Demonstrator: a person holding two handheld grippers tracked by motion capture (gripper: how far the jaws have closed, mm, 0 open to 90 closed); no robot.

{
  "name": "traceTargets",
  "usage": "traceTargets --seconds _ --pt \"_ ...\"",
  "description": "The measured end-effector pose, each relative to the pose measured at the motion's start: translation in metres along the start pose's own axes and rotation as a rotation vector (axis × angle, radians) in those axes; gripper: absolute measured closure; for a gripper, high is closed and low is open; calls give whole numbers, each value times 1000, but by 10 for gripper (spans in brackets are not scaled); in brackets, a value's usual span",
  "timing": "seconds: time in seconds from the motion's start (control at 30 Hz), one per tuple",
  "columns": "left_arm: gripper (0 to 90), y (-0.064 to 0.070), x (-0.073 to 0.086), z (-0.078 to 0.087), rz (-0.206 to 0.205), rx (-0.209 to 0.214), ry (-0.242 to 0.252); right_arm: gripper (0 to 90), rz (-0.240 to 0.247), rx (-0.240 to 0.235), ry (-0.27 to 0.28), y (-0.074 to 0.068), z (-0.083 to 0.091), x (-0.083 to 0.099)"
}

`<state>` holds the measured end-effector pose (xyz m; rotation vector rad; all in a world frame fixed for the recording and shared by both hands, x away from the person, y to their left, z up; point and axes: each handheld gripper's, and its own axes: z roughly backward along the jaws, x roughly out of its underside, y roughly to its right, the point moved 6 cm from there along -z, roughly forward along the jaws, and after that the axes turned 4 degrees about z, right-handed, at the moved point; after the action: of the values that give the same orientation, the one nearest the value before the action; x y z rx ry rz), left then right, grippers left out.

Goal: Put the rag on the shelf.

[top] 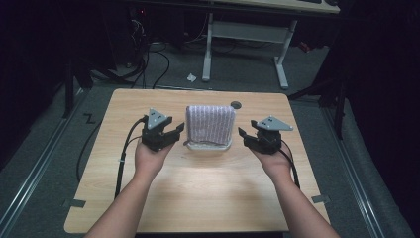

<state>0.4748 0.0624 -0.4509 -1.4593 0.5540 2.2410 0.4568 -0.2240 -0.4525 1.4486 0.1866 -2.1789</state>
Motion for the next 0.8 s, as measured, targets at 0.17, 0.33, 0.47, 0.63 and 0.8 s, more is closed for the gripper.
traceTargets --seconds 0.17,0.33,0.47,0.63,0.8 --pt "476 6 40 -5 -8 23 -72 435 -9 -8 -43 -6 -2 27" --pt "469 16 87 -2 -15 39 -179 435 -4 -20 -84 -15 -1 62" --pt "471 15 116 17 34 55 -224 430 -17 -35 -118 -24 3 89" --pt "453 28 140 67 147 158 -213 491 -83 -47 -107 -35 38 134" --pt "433 22 153 68 100 95 -250 454 -83 -27 -132 -27 53 140"
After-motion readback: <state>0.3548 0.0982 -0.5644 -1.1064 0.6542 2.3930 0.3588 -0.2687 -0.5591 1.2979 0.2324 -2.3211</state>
